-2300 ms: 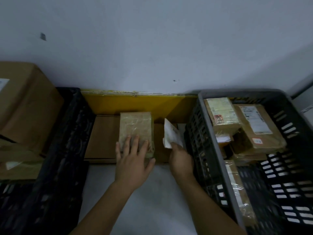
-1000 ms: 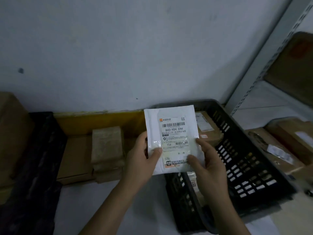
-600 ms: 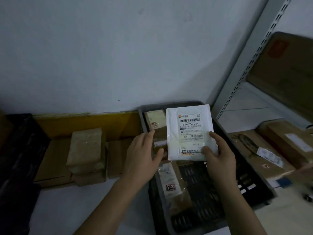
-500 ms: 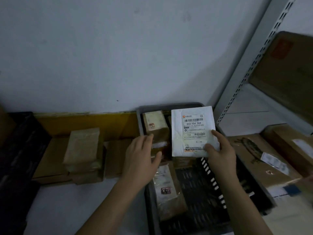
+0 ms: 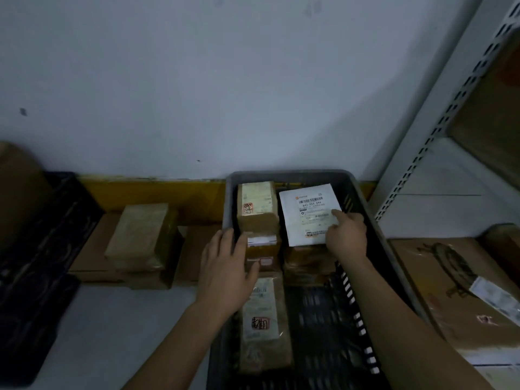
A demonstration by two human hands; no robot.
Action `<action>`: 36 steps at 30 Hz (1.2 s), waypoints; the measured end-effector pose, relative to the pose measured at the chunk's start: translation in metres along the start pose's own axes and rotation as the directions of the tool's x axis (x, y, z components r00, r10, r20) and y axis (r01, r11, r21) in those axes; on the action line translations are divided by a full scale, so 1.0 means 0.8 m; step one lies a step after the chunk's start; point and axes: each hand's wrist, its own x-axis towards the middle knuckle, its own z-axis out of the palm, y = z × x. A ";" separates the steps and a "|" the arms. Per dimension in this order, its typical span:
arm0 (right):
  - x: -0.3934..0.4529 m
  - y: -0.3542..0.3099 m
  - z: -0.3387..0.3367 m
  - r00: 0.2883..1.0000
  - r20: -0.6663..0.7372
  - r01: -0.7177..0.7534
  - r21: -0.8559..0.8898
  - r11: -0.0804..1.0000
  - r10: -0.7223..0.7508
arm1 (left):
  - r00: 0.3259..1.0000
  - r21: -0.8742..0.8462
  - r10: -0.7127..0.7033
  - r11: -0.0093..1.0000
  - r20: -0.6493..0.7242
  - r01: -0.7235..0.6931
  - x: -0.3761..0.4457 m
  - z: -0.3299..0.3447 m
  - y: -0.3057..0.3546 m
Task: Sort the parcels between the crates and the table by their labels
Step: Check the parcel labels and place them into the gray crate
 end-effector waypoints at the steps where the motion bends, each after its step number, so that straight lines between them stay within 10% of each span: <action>1: 0.002 0.001 0.005 1.000 0.017 0.016 -0.079 0.997 -0.015 | 1.000 0.014 -0.007 1.000 0.015 0.007 0.001 0.001 0.001; 14: -0.024 -0.020 0.026 0.953 0.281 0.229 -0.431 0.873 -0.111 | 0.998 0.061 -0.020 0.998 0.052 0.017 0.007 0.002 0.004; 36: -0.170 -0.207 0.062 0.911 0.118 0.407 -0.421 0.810 -0.396 | 0.998 0.043 -0.056 0.997 -0.010 0.057 -0.006 -0.040 -0.158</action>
